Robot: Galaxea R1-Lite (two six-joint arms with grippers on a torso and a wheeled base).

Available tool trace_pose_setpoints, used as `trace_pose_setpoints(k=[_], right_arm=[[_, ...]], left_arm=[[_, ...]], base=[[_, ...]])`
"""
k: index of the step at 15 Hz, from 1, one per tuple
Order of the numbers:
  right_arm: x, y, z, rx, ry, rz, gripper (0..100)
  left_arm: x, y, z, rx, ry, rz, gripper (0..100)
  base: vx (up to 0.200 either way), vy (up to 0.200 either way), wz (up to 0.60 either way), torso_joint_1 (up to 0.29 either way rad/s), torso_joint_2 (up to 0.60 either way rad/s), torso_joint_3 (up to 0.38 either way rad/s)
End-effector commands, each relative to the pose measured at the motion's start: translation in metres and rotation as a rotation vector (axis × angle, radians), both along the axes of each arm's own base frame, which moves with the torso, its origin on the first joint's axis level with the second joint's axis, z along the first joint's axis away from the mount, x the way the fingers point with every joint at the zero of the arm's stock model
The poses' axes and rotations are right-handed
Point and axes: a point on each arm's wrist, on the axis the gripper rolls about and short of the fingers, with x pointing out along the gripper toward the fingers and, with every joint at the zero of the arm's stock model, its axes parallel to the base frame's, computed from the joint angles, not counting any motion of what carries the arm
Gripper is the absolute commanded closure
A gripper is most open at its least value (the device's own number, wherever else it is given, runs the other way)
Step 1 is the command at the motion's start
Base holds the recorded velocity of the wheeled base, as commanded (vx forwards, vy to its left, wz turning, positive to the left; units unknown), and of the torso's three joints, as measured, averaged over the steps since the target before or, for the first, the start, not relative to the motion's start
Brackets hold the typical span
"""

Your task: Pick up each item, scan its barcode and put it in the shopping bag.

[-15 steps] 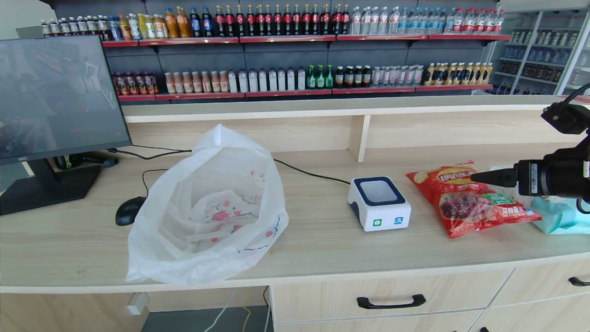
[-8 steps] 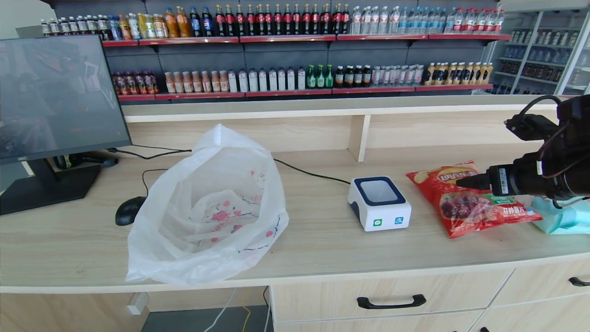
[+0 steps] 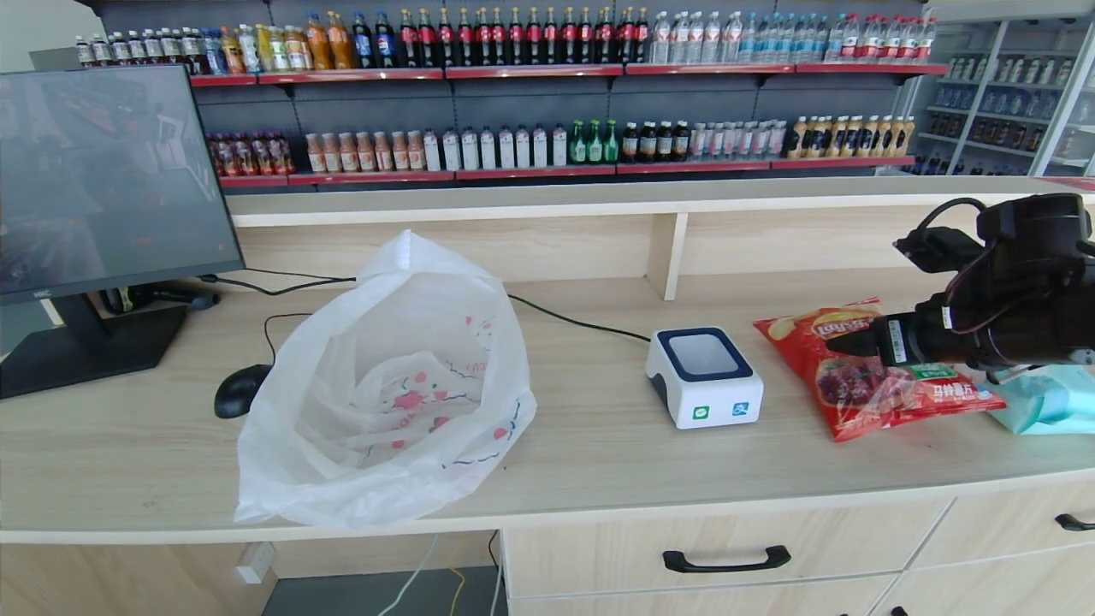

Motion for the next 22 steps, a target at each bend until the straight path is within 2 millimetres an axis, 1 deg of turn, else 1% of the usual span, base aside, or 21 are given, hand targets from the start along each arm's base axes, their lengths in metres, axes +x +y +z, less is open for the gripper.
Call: trace_pose_setpoints(k=[1, 10, 13, 22], right_arm=[[0.009, 0.002, -0.007, -0.018, 0.009, 0.01, 0], [0.02, -0.001, -0.025, -0.035, 0.062, 0.018, 0], [0.03, -0.001, -0.031, -0.051, 0.082, 0.035, 0], [0.046, -0.001, -0.014, -0.038, 0.19, 0.036, 0]], left_arm=[[0.0, 0.0, 0.0, 0.0, 0.0, 0.0, 0], [0.0, 0.0, 0.0, 0.0, 0.0, 0.0, 0], [0.0, 0.0, 0.0, 0.0, 0.0, 0.0, 0], [0.0, 0.0, 0.0, 0.0, 0.0, 0.0, 0]], base=[[0.0, 0.0, 0.0, 0.0, 0.0, 0.0], [0.0, 0.0, 0.0, 0.0, 0.0, 0.0], [0.0, 0.0, 0.0, 0.0, 0.0, 0.0], [0.0, 0.0, 0.0, 0.0, 0.0, 0.0]])
